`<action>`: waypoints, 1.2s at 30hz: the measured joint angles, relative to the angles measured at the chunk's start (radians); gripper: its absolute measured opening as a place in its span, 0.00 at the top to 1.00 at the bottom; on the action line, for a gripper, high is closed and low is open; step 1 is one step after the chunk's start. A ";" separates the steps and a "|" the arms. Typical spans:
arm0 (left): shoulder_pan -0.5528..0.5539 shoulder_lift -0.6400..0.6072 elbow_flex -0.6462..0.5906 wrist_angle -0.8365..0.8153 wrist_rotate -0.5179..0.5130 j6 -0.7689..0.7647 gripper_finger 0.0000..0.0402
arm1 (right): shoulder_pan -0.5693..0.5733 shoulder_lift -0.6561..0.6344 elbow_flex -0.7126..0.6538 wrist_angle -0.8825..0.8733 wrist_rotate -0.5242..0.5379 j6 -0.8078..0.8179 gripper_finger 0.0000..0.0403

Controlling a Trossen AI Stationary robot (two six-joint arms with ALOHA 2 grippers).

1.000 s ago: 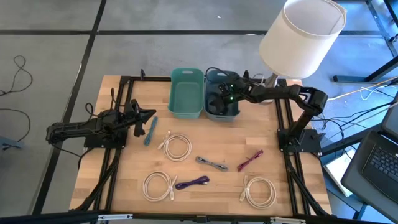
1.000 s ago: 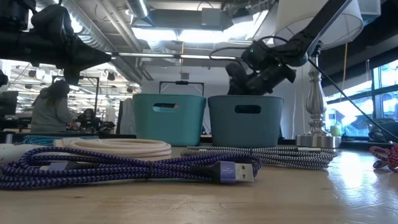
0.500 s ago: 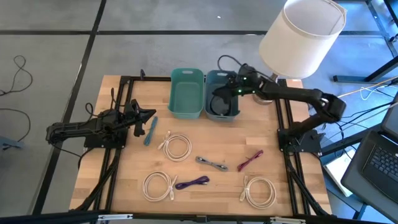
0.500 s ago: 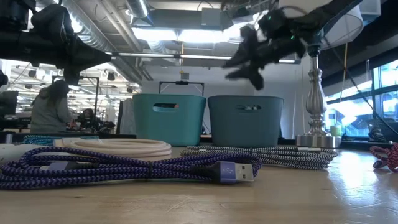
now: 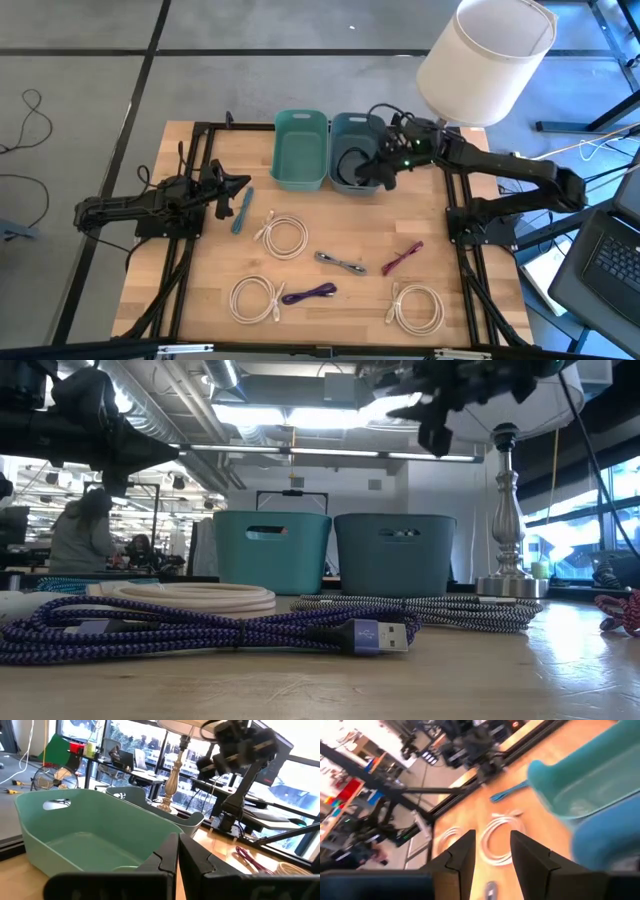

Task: Pick & Place USB Port
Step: Put the bottom right white HDMI into the blue bin

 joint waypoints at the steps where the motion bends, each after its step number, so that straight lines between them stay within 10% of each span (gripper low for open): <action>1: 0.000 0.000 0.000 0.000 -0.004 0.000 0.99 | 0.022 -0.011 0.000 -0.012 0.012 0.014 0.69; 22: 0.000 0.000 0.000 0.002 -0.016 0.020 0.99 | 0.514 -0.074 0.000 -0.247 0.513 0.305 0.73; 36: 0.000 0.000 0.000 0.002 -0.016 0.016 0.99 | 0.686 -0.083 0.082 -0.262 0.973 0.163 0.73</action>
